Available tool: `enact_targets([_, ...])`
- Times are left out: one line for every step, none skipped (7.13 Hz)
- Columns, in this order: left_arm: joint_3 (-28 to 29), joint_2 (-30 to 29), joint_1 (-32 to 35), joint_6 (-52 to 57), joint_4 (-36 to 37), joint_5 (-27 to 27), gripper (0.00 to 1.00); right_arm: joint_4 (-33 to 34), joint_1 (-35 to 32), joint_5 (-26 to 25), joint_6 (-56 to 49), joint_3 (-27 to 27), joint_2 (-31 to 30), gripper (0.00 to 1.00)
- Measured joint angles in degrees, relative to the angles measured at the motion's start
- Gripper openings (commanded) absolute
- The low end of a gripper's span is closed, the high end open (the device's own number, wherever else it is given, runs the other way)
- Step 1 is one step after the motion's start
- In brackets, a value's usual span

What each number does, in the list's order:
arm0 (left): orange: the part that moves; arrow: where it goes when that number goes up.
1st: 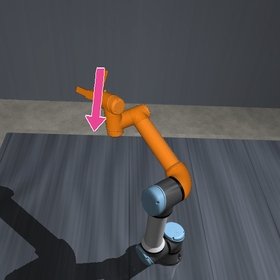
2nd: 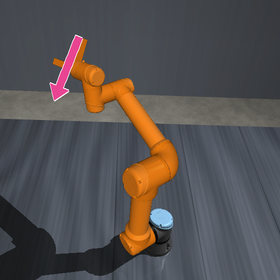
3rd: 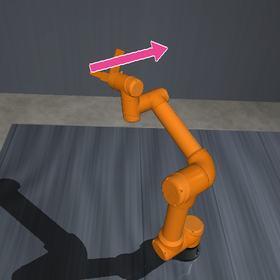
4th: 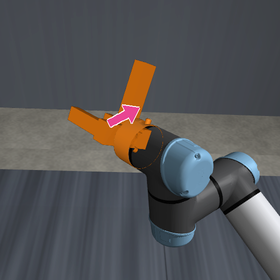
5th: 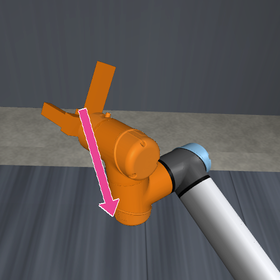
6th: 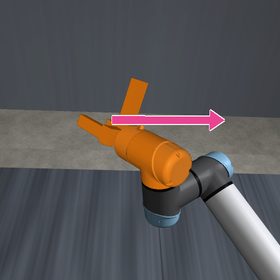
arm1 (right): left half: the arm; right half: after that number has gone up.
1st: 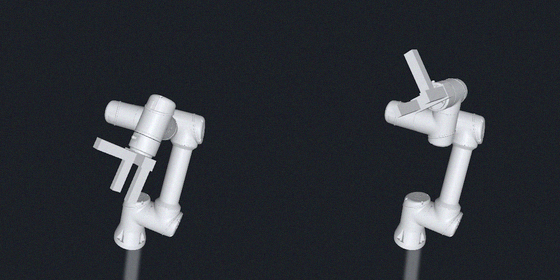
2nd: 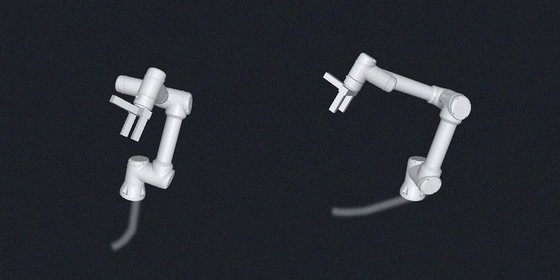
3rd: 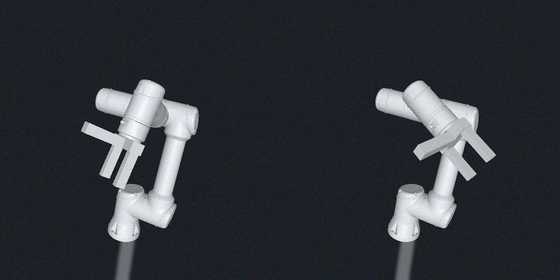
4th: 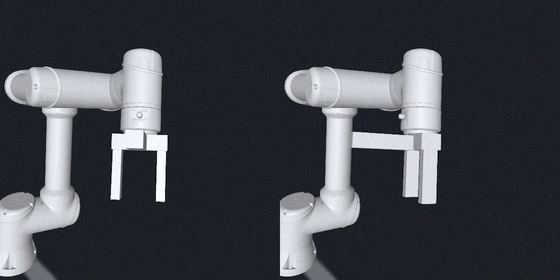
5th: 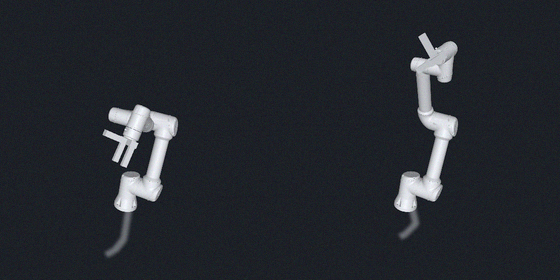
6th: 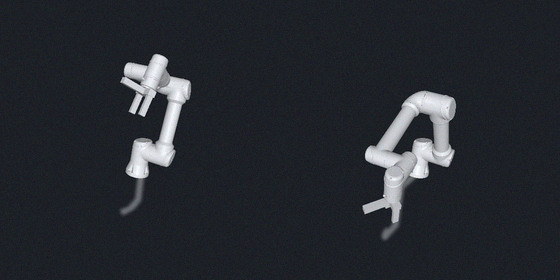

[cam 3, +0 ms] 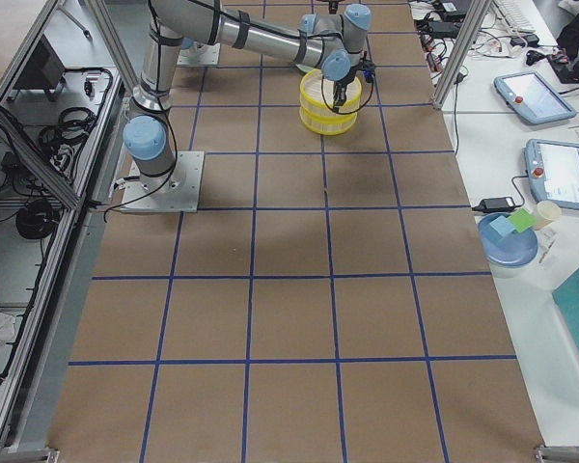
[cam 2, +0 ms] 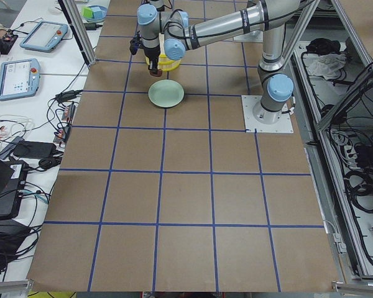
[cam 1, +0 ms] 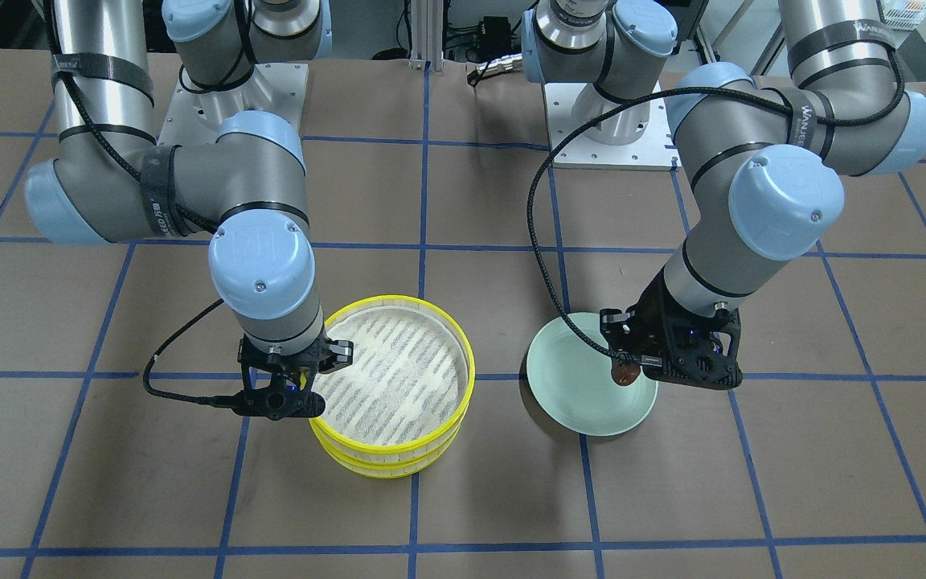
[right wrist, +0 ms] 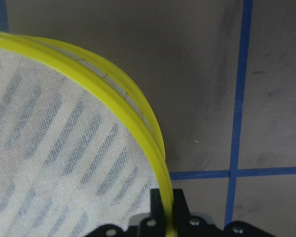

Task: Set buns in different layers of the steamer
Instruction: 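Lift the brown bun with the left gripper and hold it above the plate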

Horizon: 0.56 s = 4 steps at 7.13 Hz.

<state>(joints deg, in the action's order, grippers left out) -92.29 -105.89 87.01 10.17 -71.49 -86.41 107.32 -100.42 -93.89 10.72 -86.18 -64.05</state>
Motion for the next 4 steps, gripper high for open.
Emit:
enact_targets([0.0, 0.2, 0.1, -0.4, 0.0, 0.1, 0.00, 0.2, 0.0, 0.2, 0.1, 0.0, 0.0, 0.00])
enact_targets([-0.1, 0.3, 0.1, -0.7, 0.0, 0.3, 0.00, 0.4, 0.0, 0.5, 0.2, 0.0, -0.1, 0.00])
enact_targets([-0.1, 0.4, 0.2, -0.9, -0.1, 0.4, 0.00, 0.4, 0.3, 0.8, 0.3, 0.0, -0.3, 0.00])
enact_targets([-0.1, 0.4, 0.3, -1.4, -0.1, 0.5, 0.00, 0.3, 0.9, 1.6, 0.1, 0.0, -0.3, 0.00])
